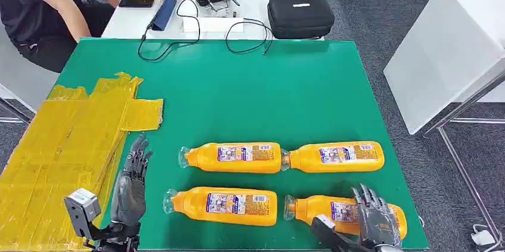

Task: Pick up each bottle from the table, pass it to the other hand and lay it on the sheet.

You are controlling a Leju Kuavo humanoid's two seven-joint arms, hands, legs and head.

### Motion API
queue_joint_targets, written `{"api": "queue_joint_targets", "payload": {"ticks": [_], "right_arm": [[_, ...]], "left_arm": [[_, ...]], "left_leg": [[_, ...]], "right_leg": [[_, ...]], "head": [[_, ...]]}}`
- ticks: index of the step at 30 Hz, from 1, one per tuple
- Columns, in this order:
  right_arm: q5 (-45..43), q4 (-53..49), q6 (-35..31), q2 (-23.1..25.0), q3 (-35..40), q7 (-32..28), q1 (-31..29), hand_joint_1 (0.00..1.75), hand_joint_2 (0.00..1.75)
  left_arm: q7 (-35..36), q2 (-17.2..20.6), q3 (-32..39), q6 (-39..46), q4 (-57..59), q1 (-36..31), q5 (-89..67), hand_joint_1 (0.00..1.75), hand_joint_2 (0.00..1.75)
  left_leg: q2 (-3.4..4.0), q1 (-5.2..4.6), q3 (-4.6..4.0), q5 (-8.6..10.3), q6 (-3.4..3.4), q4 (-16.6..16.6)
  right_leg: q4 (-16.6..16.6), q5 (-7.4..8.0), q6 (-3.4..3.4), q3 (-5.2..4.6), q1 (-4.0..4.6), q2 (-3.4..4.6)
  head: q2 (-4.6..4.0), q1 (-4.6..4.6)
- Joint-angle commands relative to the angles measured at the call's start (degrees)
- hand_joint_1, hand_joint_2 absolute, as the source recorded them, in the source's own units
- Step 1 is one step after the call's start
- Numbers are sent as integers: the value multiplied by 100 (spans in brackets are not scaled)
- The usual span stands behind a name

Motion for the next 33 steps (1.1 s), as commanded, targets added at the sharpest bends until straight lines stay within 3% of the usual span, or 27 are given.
{"api": "queue_joint_targets", "payload": {"ticks": [1, 2, 5, 6, 10, 13, 14, 15, 21, 22, 26, 33], "right_arm": [[8, 43, 343, -66, -245, -110, 98, 0, 175], [8, 43, 343, -66, -245, -110, 98, 0, 175], [8, 43, 343, -66, -245, -110, 98, 0, 175], [8, 43, 343, -66, -245, -110, 98, 0, 175], [-62, 155, 486, -71, -193, -84, 61, 0, 175], [-381, 475, 753, -155, -9, -67, 30, 0, 175], [-490, 604, 787, -193, 66, -76, 3, 23, 175], [-665, 770, 814, -244, 153, -119, -20, 171, 175], [-1312, 1297, 825, -471, 553, -150, -122, 175, 175], [-1312, 1297, 825, -471, 553, -150, -122, 175, 175], [-1312, 1297, 825, -471, 553, -150, -122, 175, 175], [-1729, 1395, 774, -693, 900, -13, -204, 175, 175]], "left_arm": [[39, -48, 188, 23, 92, -38, 28, 0, 0], [39, -48, 188, 23, 92, -38, 28, 0, 0], [39, -48, 188, 23, 92, -38, 28, 0, 0], [39, -48, 188, 23, 92, -38, 28, 0, 0], [44, -38, 198, 25, 96, -45, 37, 0, 0], [43, 7, 168, 12, 147, -77, 67, 0, 0], [37, 13, 162, 25, 177, -106, 89, 0, 0], [30, 42, 139, 26, 227, -140, 113, 0, 0], [2, 150, 25, 78, 398, -279, 222, 0, 0], [2, 150, 25, 78, 398, -279, 222, 0, 0], [2, 150, 25, 78, 398, -279, 222, 0, 0], [-1, 221, -62, 142, 445, -324, 302, 0, 0]], "left_leg": [[-4, -4, 61, -26, -2, -4], [-2, -2, 21, -7, -1, -4], [1, -5, 70, -30, -3, -3], [-2, -2, 14, -4, -1, -3], [-3, -3, 45, -16, -1, -4], [-2, 0, 19, -4, -1, -6], [-4, -1, 39, -11, -1, -8], [-5, 0, 50, -15, -2, -10], [-9, 5, 66, -21, 2, -15], [-9, 2, 73, -30, 10, -8], [8, 8, 183, -82, 20, -13], [35, 5, 272, -130, 17, -11]], "right_leg": [[-4, -26, -4, 62, -2, -13], [-3, -7, -2, 21, -1, -6], [-3, -28, -6, 69, -3, -9], [-3, -4, -2, 15, -1, -6], [-5, -16, -4, 45, -2, -10], [-8, -4, -2, 20, 0, -6], [-10, -11, -3, 41, 0, -10], [-13, -14, -3, 53, 1, -12], [-25, -10, -3, 57, 6, -20], [-16, -26, -11, 16, 4, -26], [-38, -66, -7, 127, 12, -15], [-38, -97, -4, 211, 10, -6]], "head": [[0, -2], [0, 0], [0, 0], [0, 0], [0, 0], [0, -2], [0, 0], [0, 0], [0, 0], [0, 2], [0, 4], [0, 2]]}}
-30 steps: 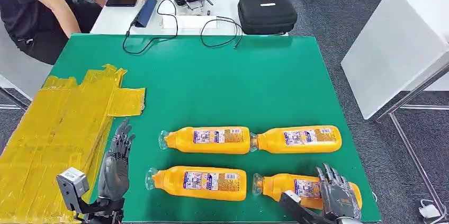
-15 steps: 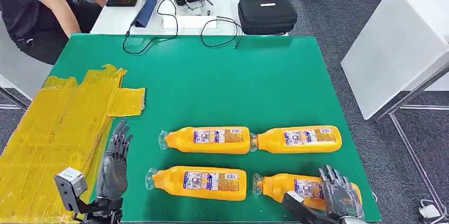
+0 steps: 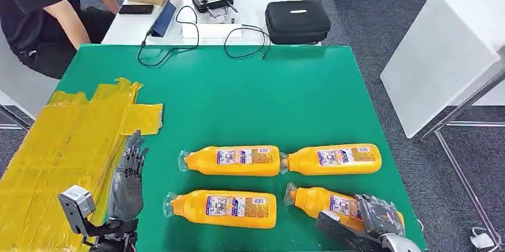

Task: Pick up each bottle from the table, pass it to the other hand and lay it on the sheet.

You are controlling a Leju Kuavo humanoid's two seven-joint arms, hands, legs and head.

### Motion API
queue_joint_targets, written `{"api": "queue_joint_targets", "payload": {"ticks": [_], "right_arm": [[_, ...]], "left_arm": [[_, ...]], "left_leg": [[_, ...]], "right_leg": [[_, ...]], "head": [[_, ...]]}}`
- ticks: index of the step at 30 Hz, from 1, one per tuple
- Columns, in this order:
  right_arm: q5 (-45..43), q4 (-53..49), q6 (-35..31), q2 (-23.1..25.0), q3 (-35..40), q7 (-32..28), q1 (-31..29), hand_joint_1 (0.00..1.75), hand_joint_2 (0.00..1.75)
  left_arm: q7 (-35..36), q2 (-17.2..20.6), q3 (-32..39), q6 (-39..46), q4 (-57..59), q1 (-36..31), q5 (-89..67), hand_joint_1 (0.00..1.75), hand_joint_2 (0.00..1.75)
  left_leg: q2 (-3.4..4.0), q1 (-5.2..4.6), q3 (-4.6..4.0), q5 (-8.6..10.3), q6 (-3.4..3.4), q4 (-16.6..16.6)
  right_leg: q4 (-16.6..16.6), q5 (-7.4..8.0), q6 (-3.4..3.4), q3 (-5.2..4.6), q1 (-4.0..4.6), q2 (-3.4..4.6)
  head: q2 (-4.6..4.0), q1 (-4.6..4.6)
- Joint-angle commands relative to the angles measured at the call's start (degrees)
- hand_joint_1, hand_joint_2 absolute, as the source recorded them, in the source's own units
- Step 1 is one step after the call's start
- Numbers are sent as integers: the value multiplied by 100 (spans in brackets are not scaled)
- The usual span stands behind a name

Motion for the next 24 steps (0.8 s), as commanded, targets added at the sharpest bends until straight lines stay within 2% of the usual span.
{"api": "queue_joint_targets", "payload": {"ticks": [1, 7, 10, 13, 14, 16, 17, 19, 20, 21, 23, 24], "right_arm": [[-522, 901, -7, -203, 752, 154, 135, 175, 175], [-725, 856, -269, -396, 957, 412, 99, 175, 175], [-684, 664, -753, -283, 763, 391, 171, 175, 175], [-1104, 60, -1736, 63, 2, -394, 562, 175, 175], [-1407, -275, -2177, 427, -476, -1047, 769, 175, 175], [-1858, -804, -2380, 732, -920, -2136, 1072, 175, 175], [-2559, -1093, -2156, 953, -1180, -2845, 1249, 175, 175], [-2838, -1397, -2055, 1336, -1522, -3429, 1389, 175, 175], [-2811, -1546, -1997, 1575, -1681, -3638, 1410, 175, 175], [-2830, -1575, -1990, 1656, -1731, -3722, 1405, 175, 175], [-3279, -1863, -1756, 2353, -2156, -4558, 1373, 175, 175], [-3254, -1959, -1759, 2487, -2219, -4651, 1377, 175, 175]], "left_arm": [[8, 187, -142, 104, 388, -206, 103, 0, 0], [17, 234, -198, 182, 374, -219, 182, 0, 0], [19, 211, -153, 201, 301, -166, 205, 0, 0], [-49, 136, -3, 163, 247, -25, 236, 0, 0], [-152, 72, 88, 115, 227, 40, 285, 0, 0], [-340, 19, 179, -37, 273, 112, 402, 0, 0], [-435, 9, 181, -96, 308, 119, 427, 0, 0], [-528, -16, 188, -99, 307, 120, 435, 0, 0], [-559, -31, 207, -81, 273, 140, 443, 0, 175], [-561, -36, 211, -72, 263, 147, 437, 0, 175], [-556, -61, 220, -80, 205, 168, 425, 0, 175], [-557, -89, 229, -66, 183, 176, 434, 0, 175]], "left_leg": [[-30, 2, 14, 0, -3, -16], [-9, 8, 50, -22, -12, -10], [-12, 9, 60, -26, -5, -13], [-10, 11, 55, -27, -5, -11], [-14, 8, 47, -25, -5, -14], [-16, 1, 41, -29, -6, -11], [-7, 6, 43, -35, -5, -6], [-12, -2, 20, -32, -6, -10], [-16, -1, 21, -36, -7, -11], [-21, -1, 11, -35, -8, -10], [-15, -5, 2, -29, 2, -4], [-17, -1, 3, -32, -2, -4]], "right_leg": [[-17, -3, -3, 23, 3, -33], [-21, -13, -6, 51, 10, -1], [-26, -21, -15, 63, 8, -11], [-23, -24, -13, 61, 8, -12], [-22, -23, -13, 53, 5, -17], [-14, -29, -13, 50, 0, -17], [-14, -29, -13, 54, 5, -3], [-12, -27, -14, 62, -1, -1], [-12, -31, -14, 89, 1, -3], [-8, -35, -17, 81, 1, -10], [-9, -28, -8, 79, 1, -3], [-8, -33, -14, 79, 6, -7]], "head": [[0, 0], [0, 0], [0, 0], [0, 0], [0, 0], [0, 0], [0, 4], [0, 0], [0, -2], [0, -2], [0, -4], [0, -2]]}}
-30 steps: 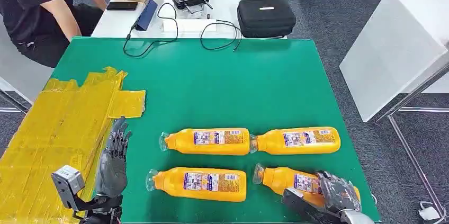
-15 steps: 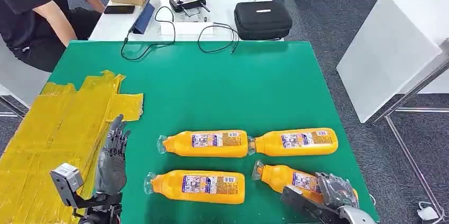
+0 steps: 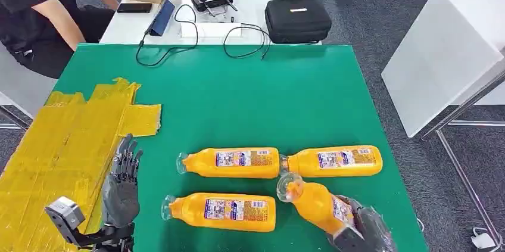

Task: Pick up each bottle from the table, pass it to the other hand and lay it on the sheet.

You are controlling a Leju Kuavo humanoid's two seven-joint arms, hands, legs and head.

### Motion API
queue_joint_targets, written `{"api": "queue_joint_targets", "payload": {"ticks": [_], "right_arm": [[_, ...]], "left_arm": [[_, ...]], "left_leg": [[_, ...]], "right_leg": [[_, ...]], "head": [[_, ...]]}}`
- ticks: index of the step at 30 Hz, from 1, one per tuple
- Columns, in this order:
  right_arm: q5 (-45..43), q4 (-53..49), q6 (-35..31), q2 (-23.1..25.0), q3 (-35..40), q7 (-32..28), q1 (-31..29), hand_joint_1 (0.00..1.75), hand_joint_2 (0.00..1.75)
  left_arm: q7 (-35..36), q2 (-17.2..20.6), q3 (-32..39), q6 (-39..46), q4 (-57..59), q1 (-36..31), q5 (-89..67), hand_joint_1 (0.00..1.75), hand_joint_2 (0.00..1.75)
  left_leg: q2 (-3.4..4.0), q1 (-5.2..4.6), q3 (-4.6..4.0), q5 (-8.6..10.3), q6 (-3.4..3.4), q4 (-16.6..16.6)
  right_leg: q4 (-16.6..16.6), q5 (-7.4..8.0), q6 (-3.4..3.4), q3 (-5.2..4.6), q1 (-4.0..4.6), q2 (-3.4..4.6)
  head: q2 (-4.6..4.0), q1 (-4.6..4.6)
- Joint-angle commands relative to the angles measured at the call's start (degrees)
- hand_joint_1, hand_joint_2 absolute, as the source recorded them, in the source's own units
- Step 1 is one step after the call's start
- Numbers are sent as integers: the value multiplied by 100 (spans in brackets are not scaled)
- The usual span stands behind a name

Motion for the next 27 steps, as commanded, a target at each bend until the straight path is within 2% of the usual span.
{"api": "queue_joint_targets", "payload": {"ticks": [1, 6, 8, 10, 12, 16, 21, 25, 27], "right_arm": [[-585, -1200, 381, 2124, -1648, -1463, 328, 175, 175], [-896, -1262, 883, 2607, -1813, -1917, 176, 175, 175], [-1038, -943, 1006, 2511, -1447, -1946, -147, 175, 175], [-1130, -567, 838, 2439, -1109, -1893, -545, 175, 175], [-1033, -87, 391, 2204, -590, -1689, -1079, 175, 175], [-1170, -74, 246, 2103, -466, -1673, -1133, 175, 175], [-1069, 1063, 226, 2162, 265, -1326, -2661, 175, 175], [-1075, 1090, 145, 2134, 358, -1270, -2705, 175, 175], [-931, 1311, 213, 2102, 694, -1145, -3026, 175, 175]], "left_arm": [[-42, -167, 209, -13, 102, 36, 14, 0, 175], [9, -143, 99, -39, 80, 7, 29, 0, 175], [151, -82, -105, -149, 105, -82, 138, 0, 175], [350, 21, -346, -274, 138, -209, 322, 0, 175], [531, 116, -584, -280, 174, -370, 486, 0, 175], [547, 174, -649, -269, 174, -385, 544, 0, 175], [1007, 222, -917, -869, 517, -992, 1638, 0, 175], [1017, 249, -937, -863, 540, -1013, 1674, 0, 175], [1194, 278, -957, -1294, 681, -1065, 2383, 0, 175]], "left_leg": [[-13, 4, 13, -9, -10, -6], [-14, 8, -2, -7, -12, -6], [-6, 9, -6, -7, -12, -8], [7, 10, -8, -5, -12, -10], [16, 11, -5, -4, -12, -12], [8, 6, -4, -1, -10, -13], [18, 1, 2, 3, -7, -17], [18, -1, 5, 6, -8, -17], [-3, -2, 8, 9, -9, -19]], "right_leg": [[0, -15, -11, 12, 2, -19], [1, -23, 1, -5, 1, -19], [-1, -20, 2, -10, 1, -10], [-6, -12, 2, -13, 2, 4], [-10, -7, 1, -12, 4, 11], [-8, -8, 3, -10, -1, 1], [-11, -1, 3, -3, -6, 14], [-4, -1, 4, -5, -7, 9], [-6, -8, 3, 3, -8, -14]], "head": [[0, 2], [0, 2], [0, 4], [0, 2], [0, 2], [0, 2], [0, 2], [0, 2], [0, 2]]}}
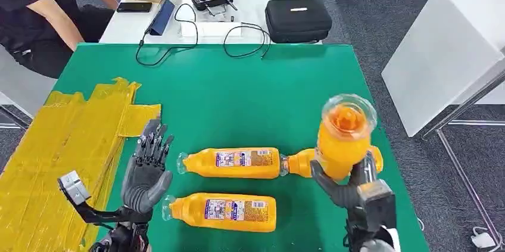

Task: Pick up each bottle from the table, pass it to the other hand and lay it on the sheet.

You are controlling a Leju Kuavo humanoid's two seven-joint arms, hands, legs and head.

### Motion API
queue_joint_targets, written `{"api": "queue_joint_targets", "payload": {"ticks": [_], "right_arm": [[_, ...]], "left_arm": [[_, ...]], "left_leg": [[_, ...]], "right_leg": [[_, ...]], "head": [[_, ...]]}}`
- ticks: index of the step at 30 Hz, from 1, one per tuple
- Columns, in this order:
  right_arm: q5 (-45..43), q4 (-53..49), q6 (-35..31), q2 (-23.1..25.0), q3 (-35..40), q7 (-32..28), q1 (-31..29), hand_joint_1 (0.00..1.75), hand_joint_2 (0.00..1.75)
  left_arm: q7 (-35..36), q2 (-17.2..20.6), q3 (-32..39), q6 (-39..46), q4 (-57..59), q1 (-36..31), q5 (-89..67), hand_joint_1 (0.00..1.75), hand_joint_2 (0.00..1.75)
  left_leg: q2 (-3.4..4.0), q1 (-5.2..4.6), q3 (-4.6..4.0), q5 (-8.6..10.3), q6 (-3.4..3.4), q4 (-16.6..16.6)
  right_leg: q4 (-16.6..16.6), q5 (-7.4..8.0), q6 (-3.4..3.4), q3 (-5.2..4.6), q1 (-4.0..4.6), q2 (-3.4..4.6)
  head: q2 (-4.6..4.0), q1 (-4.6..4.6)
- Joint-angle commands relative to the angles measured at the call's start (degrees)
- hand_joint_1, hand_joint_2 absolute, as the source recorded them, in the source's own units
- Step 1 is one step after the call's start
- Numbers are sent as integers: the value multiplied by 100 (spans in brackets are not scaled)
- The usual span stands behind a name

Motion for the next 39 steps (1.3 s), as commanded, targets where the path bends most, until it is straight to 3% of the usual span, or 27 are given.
{"api": "queue_joint_targets", "payload": {"ticks": [1, 4, 17, 31, 39], "right_arm": [[203, 1274, 46, -26, 1012, 259, -1233, 175, 175], [318, 1563, 167, 112, 1468, 399, -1528, 175, 175], [341, 1575, 172, 78, 1512, 421, -1539, 175, 175], [849, 2616, 539, 234, 2362, 1209, -2679, 175, 175], [965, 3828, 594, 493, 2466, 1574, -3653, 175, 175]], "left_arm": [[258, 277, -268, -503, 662, -401, 826, 0, 175], [277, 262, -247, -511, 767, -419, 870, 0, 175], [295, 258, -236, -530, 757, -415, 925, 0, 175], [247, 202, -173, -413, 720, -573, 781, 0, 175], [257, 191, -371, -284, 692, -735, 574, 0, 175]], "left_leg": [[-5, -1, 15, 6, -1, -13], [7, -1, 4, 2, -1, -9], [-29, -2, -4, 4, -1, -7], [-19, -1, -11, 7, -3, -5], [-17, -2, -7, 8, -5, -2]], "right_leg": [[-11, 3, -4, 15, 0, -8], [-2, 5, -2, 7, -1, 11], [-1, -2, -2, 8, -2, -24], [3, 0, -1, -2, 0, -13], [8, 1, -3, 1, -1, -13]], "head": [[0, 0], [0, 0], [0, 2], [0, 0], [0, 0]]}}
